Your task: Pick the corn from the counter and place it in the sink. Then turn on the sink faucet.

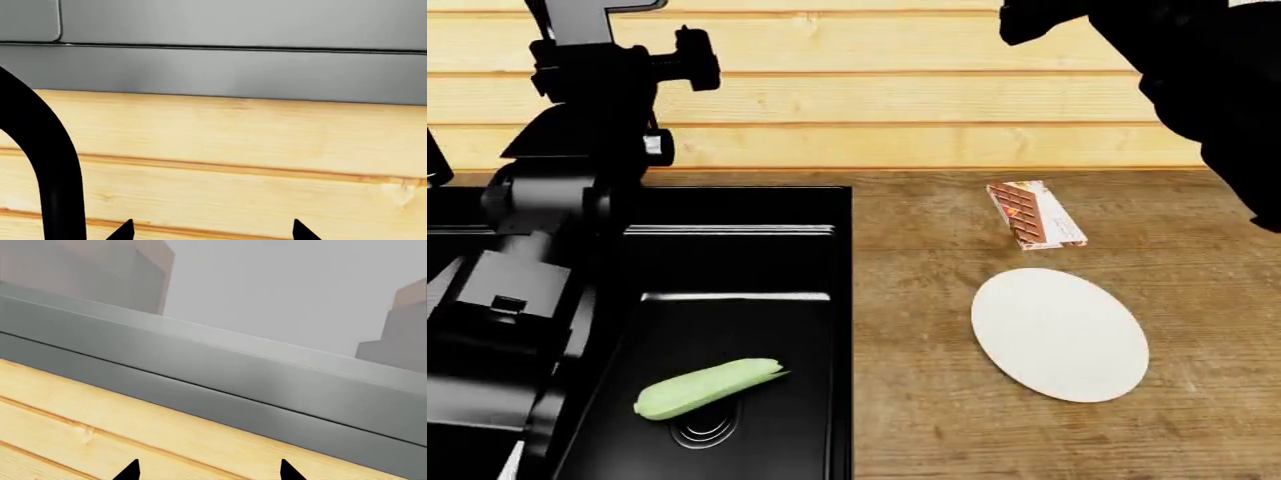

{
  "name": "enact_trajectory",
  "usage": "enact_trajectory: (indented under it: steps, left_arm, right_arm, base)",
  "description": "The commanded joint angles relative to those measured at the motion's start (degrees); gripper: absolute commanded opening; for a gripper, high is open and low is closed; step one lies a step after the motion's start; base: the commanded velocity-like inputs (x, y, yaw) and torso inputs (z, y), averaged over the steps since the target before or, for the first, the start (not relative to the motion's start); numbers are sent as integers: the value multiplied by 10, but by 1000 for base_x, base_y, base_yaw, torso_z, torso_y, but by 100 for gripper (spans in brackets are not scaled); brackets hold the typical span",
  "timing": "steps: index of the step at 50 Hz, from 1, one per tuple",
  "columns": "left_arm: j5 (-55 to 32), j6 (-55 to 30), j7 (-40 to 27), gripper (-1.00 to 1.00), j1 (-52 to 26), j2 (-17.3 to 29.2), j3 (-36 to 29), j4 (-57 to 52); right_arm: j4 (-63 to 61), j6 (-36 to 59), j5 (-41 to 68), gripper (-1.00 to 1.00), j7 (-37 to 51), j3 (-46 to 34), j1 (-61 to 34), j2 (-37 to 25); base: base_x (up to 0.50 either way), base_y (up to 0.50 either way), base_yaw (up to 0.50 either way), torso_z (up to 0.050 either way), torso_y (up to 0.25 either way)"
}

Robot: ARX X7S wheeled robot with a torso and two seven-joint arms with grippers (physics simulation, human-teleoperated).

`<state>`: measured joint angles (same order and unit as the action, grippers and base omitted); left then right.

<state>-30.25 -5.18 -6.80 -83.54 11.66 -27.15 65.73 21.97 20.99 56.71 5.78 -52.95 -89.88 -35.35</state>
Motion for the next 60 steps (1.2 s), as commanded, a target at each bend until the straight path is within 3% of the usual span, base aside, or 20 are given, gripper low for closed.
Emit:
enact_trajectory:
  steps: [1,8,15,26,36,50,60]
  left_arm:
    - [131,41,31,100,-12,-30,100,92]
    - [233,36,14,100,-1,-34,165,93]
    - [302,31,-13,100,1,-36,141,93]
    - [300,40,-8,100,-6,-39,140,93]
    - [263,29,9,100,-14,-43,234,93]
    - [293,33,5,100,-13,-45,262,93]
    - [297,38,11,100,-11,-47,271,93]
  right_arm:
    - [-3,-3,3,100,0,4,6,-2]
    - [-4,-3,4,100,-1,4,8,-4]
    - [-6,-4,6,100,-1,7,14,-9]
    - [-2,-5,6,100,-5,7,15,-4]
    - [0,-7,3,100,-7,6,19,-6]
    - [-2,-9,2,100,-6,7,23,-7]
    - [-4,-9,2,100,-5,8,25,-8]
  base:
    - [0,0,0,0,0]
    - [0,0,0,0,0]
    - [0,0,0,0,0]
    - [0,0,0,0,0]
    - [0,0,0,0,0]
    - [0,0,0,0,0]
    - [0,0,0,0,-206]
